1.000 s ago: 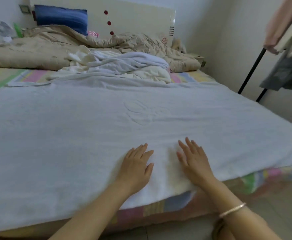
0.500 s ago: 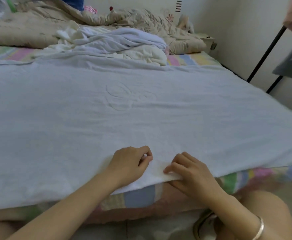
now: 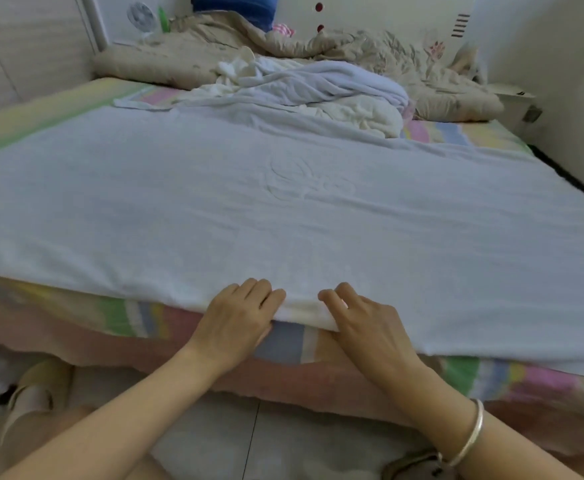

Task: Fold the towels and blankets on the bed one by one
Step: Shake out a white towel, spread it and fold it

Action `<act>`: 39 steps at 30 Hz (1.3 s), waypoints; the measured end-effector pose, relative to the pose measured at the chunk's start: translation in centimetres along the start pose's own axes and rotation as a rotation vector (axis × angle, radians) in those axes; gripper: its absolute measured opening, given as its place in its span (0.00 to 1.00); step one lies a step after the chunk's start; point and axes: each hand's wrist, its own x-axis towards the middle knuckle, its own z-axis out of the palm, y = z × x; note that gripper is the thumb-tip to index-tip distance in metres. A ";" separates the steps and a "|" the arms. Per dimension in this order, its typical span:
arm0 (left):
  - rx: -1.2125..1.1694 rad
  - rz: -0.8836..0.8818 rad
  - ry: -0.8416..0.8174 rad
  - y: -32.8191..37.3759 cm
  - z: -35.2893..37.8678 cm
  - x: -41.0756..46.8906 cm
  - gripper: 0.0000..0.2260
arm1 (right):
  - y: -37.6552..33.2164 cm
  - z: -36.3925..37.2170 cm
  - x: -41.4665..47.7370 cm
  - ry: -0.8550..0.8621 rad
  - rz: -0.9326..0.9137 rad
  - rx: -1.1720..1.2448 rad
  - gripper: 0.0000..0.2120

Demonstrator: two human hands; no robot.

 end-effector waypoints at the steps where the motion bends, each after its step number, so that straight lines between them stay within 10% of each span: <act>1: 0.058 -0.034 0.010 -0.3 0.0 0.0 0.17 | -0.1 -0.3 0.0 -0.004 -0.015 -0.015 0.24; 8: 0.096 -0.159 -0.114 -2.4 -0.3 -2.8 0.23 | -0.8 -1.1 -0.8 -0.096 -0.128 -0.119 0.19; 15: -0.155 -0.082 -0.335 -2.6 -1.9 -5.9 0.08 | -0.8 -0.4 -3.4 -0.149 -0.236 0.115 0.06; 30: -0.607 0.100 -0.135 16.0 -0.3 9.6 0.12 | 15.6 -3.4 -15.4 0.067 0.710 0.174 0.05; 39: -0.495 0.263 -0.057 22.8 2.3 13.4 0.05 | 22.7 -1.0 -22.8 0.039 0.679 -0.116 0.13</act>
